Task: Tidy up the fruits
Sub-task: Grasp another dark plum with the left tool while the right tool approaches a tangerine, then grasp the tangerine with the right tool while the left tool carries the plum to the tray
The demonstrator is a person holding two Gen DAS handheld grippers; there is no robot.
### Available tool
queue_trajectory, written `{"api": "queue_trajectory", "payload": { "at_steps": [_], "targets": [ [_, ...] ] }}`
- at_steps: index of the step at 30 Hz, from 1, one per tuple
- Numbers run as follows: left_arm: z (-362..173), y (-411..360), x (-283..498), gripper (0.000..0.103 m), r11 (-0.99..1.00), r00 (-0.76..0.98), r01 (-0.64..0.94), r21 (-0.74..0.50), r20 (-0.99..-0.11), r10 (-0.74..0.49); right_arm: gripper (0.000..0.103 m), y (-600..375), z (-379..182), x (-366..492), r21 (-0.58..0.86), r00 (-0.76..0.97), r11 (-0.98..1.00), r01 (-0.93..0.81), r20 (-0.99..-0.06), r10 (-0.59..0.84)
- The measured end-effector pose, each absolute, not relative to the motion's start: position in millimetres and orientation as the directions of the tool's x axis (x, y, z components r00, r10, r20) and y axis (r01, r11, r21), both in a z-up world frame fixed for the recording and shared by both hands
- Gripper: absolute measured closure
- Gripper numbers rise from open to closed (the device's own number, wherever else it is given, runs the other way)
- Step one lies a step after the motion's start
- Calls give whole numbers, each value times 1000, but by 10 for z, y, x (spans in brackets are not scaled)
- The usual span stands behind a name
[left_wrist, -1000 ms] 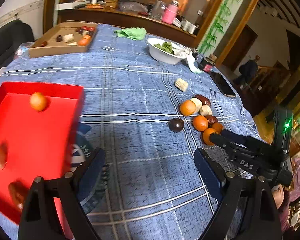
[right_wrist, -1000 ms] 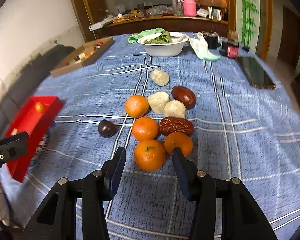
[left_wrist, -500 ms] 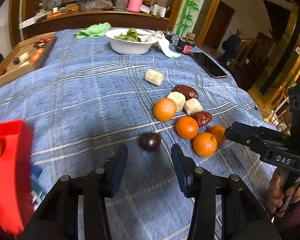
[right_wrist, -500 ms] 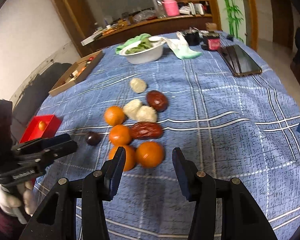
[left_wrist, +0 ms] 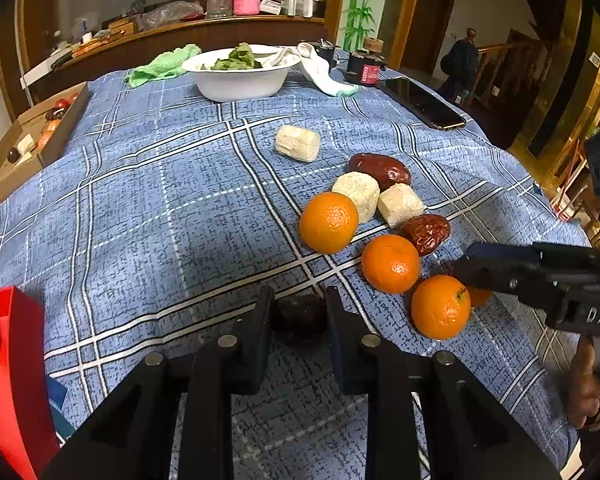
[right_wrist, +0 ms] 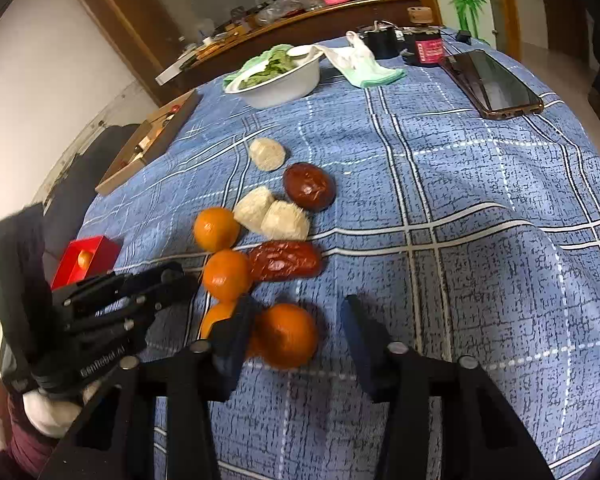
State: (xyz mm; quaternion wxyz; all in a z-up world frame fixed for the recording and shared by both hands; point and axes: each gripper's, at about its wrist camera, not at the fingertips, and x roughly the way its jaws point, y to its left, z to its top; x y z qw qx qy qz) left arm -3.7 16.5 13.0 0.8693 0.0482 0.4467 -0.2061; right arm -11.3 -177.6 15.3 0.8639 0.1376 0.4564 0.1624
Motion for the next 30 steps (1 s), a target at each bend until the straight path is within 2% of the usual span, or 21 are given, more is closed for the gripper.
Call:
{"api": "queue_trajectory", "payload": {
  "at_steps": [7,16,19,20,22,30],
  "targets": [
    [294,334,-257,80,915,545,381,-132,-767,-337,63,-1711,216,-254,325,539,922,-210,-748,386],
    [576,746,-611,79,927,605,310,-210,-708,-363,63,-1503,222,-251,150,571,940,-306,-762,307],
    [645,941,-730,79,934,629,273,-231,-692,-355,63,-1566,134,-118,235,522,923,-305,-770,368],
    [662,1019,-773,79,936,637,258,-240,-686,-351,68,-1587,124,-108,255,511,919,-300,-770,381],
    [683,1157,-827,79,940,650,230,-250,-680,-340,69,-1639,130,-109,285,507,920,-271,-770,388],
    [820,1978,-1053,79,962,730,40,-270,-650,-213,69,-1511,432,-397,256,565,929,-267,-739,366]
  ]
}}
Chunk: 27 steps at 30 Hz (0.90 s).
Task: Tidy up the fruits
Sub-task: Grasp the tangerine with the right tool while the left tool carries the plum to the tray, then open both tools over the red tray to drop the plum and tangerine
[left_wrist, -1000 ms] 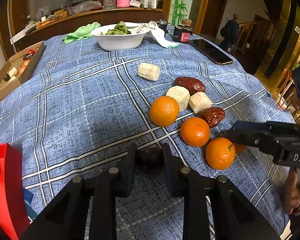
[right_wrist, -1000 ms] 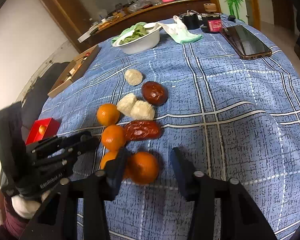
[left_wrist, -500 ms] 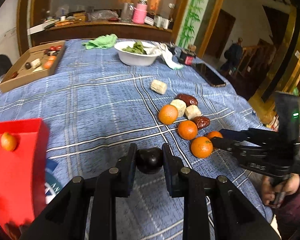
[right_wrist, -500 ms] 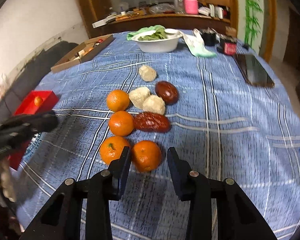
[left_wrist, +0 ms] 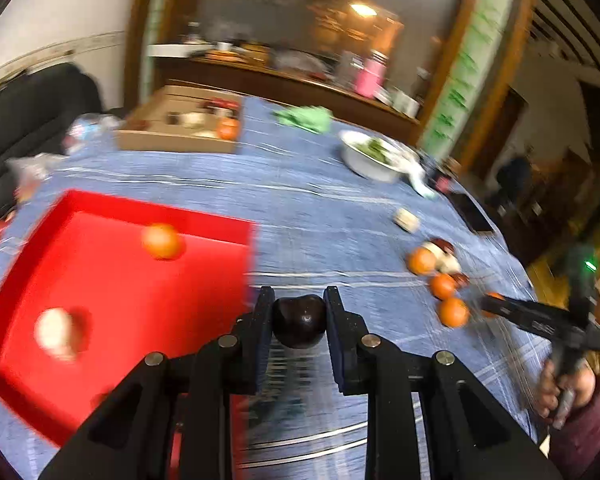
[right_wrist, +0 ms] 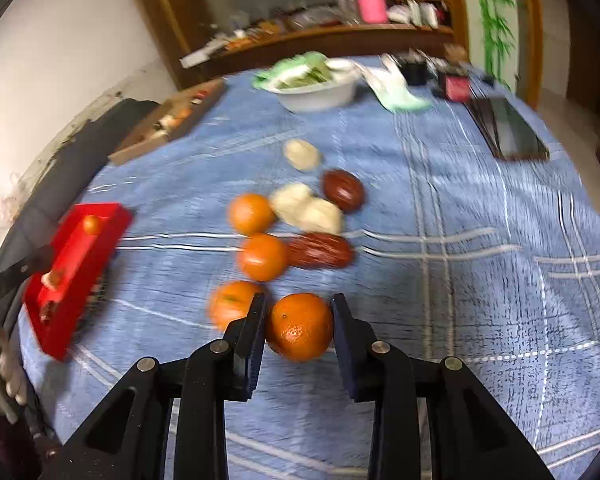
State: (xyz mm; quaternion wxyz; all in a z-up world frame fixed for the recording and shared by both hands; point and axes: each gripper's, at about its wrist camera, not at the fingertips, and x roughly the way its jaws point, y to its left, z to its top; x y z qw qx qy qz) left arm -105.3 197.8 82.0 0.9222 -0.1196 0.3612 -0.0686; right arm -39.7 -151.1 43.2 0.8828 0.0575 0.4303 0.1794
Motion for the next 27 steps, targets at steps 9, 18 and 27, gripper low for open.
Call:
{"api": "queue_trajectory", "payload": {
  "at_steps": [9,18,27],
  "targets": [
    [718,2864,-1282,79,930,750,-200,-309,-659,-58,69,-293,810,-613,281,478,814,-508,-694,538],
    [545,3285,-1287,79,913,733,-260,-315,-680,-26,68,1067,720,-689,237,359,704,-669,-726,586],
    [364,3691,-1050,79,890,699,-268,-368,-710,-82,68,1841,443,-547,165,328,686,-708,-784,527]
  ]
}}
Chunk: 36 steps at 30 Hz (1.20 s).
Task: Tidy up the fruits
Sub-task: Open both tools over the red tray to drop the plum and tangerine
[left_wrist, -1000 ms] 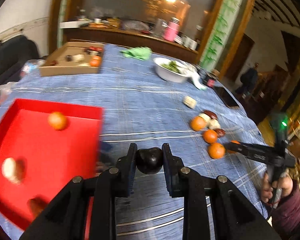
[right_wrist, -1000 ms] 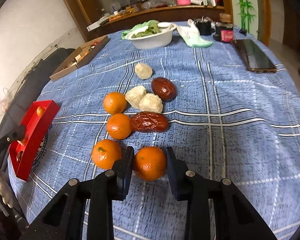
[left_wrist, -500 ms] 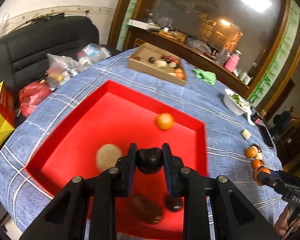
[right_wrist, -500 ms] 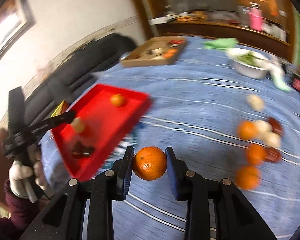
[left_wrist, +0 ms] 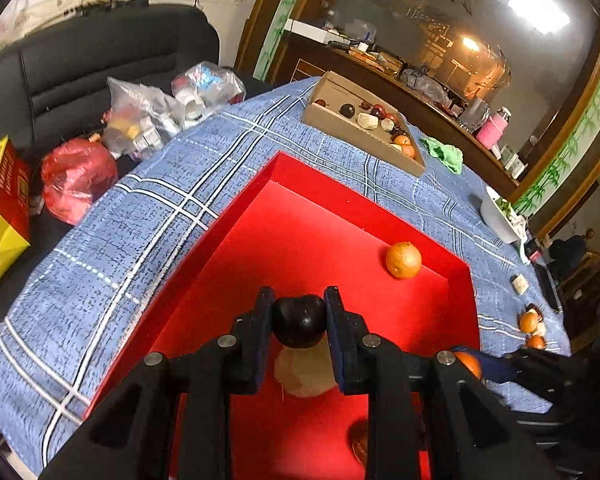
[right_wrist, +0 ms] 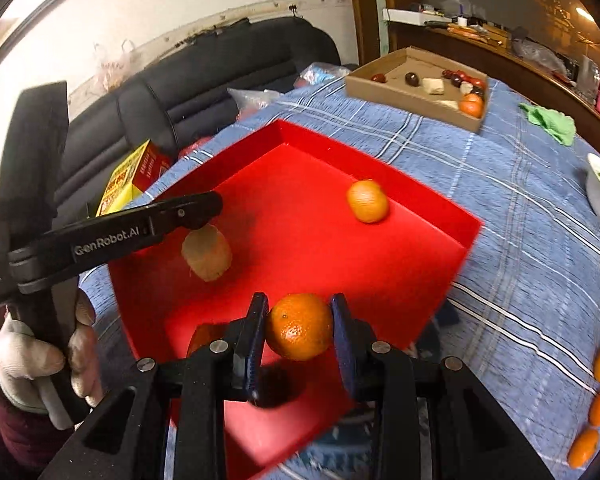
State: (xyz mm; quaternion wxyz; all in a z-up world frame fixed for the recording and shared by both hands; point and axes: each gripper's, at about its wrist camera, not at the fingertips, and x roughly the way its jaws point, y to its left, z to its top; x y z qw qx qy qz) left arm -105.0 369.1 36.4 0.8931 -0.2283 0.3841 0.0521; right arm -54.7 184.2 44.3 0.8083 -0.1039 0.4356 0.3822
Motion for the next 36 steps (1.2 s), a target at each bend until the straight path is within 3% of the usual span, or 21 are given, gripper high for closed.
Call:
{"api": "queue_trajectory", "payload": {
  "at_steps": [8,11,13,16,19,21,22,25,33,36],
  "targets": [
    [306,3763,-986,77,865,695,-262,-428,-705,-139,66,2004,356,-496,133,333,689,-713,-800,499],
    [311,3788,-1006,64,845,699,-260,-467,-695,-169,66,2032,349,-500,122,342,691,-713,-799,494],
    [350,3792,-1039,63,839,708,-260,-479,-685,-172,65,2039,352,-493,128,340,688,-714,-796,500],
    [441,3778,-1105,56,831,725,-254,-496,-666,-176,55,1990,403,-517,143,347,690,-710,-781,520],
    [585,3720,-1198,38,822,748,-229,-521,-635,-194,53,1916,480,-544,152,362,691,-707,-761,538],
    [703,3663,-1283,12,807,767,-239,-540,-615,-185,52,1819,551,-563,160,379,697,-699,-744,550],
    [741,3638,-1325,9,795,780,-241,-556,-599,-183,52,1753,587,-569,169,386,702,-692,-735,558],
    [825,3461,-1384,9,759,800,-172,-628,-539,-265,50,1470,698,-570,202,416,724,-659,-704,575],
    [840,2800,-1307,9,757,740,-95,-647,-555,-381,50,329,891,-601,218,540,813,-540,-651,533],
    [845,2533,-1257,9,773,721,-57,-632,-561,-406,45,-334,950,-611,207,615,872,-444,-638,465]
  ]
}}
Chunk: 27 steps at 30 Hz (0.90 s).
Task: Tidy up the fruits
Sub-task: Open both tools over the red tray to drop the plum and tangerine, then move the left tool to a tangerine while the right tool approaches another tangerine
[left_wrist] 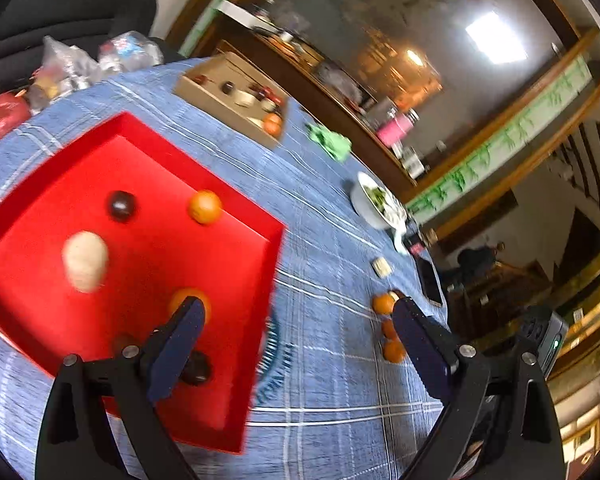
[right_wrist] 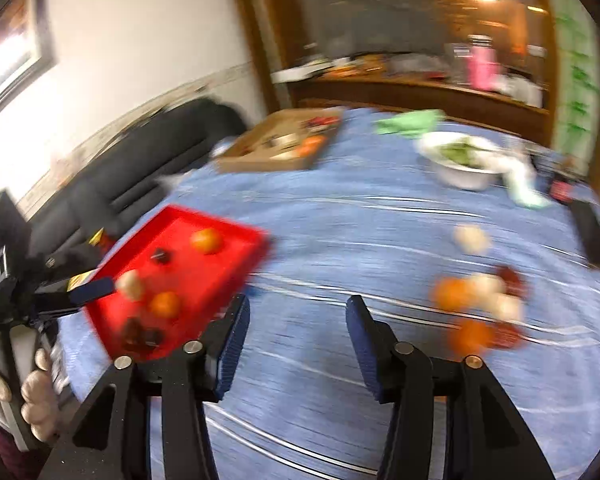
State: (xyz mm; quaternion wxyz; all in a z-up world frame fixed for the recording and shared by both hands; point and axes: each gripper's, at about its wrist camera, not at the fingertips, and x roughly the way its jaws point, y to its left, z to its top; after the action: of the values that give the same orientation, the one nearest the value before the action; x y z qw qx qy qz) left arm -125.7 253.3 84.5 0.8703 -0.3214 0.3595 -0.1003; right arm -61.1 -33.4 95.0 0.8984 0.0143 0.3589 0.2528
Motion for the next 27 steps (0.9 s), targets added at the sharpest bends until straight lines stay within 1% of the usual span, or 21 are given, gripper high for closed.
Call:
{"api": "queue_trajectory", "payload": {
  "at_steps": [2,4,5,6,7,8,9,14,18,21,22,23,24,27],
  "targets": [
    [821,2395,-1236,9,778,707,-32,-627,-564,-426,45,-801,940,-590,200,659,913,-357,-639,397],
    [765,2223,-1161,9,777,673,-17,-630,-582,-457,45,-1080,888,-560,201,665,933,-300,-657,355],
    [733,2171,-1131,13,774,660,-17,-633,-589,-467,45,-1219,815,-536,208,653,940,-270,-678,338],
    [690,2086,-1088,23,772,635,-13,-635,-602,-485,45,-1269,765,-519,211,644,942,-261,-689,333],
    [657,2014,-1049,30,773,613,-6,-634,-613,-498,45,-1307,683,-506,218,626,941,-259,-704,335],
    [635,1955,-1044,41,776,598,-2,-631,-623,-504,45,-1301,619,-498,219,612,939,-264,-715,338],
    [609,1887,-1021,44,781,585,-3,-624,-635,-505,45,-1289,576,-511,216,604,939,-268,-722,339],
    [639,1697,-942,44,830,575,17,-557,-674,-464,45,-1123,364,-393,199,567,935,-295,-751,339],
    [688,1429,-768,43,882,567,72,-465,-709,-420,45,-1017,256,-337,165,563,939,-303,-763,316],
    [652,1248,-574,43,890,544,97,-446,-725,-422,45,-1001,186,-306,183,553,937,-298,-767,326],
    [618,1158,-479,43,891,530,104,-443,-733,-426,49,-1004,172,-300,194,551,935,-298,-764,335],
    [595,1100,-410,43,888,519,110,-446,-737,-434,59,-1011,161,-298,202,550,932,-301,-762,343],
    [567,1029,-332,43,884,507,118,-452,-738,-445,64,-1009,152,-298,203,548,931,-303,-762,345],
    [473,802,-102,43,870,469,140,-472,-742,-478,64,-1040,139,-304,218,550,928,-303,-755,357]
  ]
}}
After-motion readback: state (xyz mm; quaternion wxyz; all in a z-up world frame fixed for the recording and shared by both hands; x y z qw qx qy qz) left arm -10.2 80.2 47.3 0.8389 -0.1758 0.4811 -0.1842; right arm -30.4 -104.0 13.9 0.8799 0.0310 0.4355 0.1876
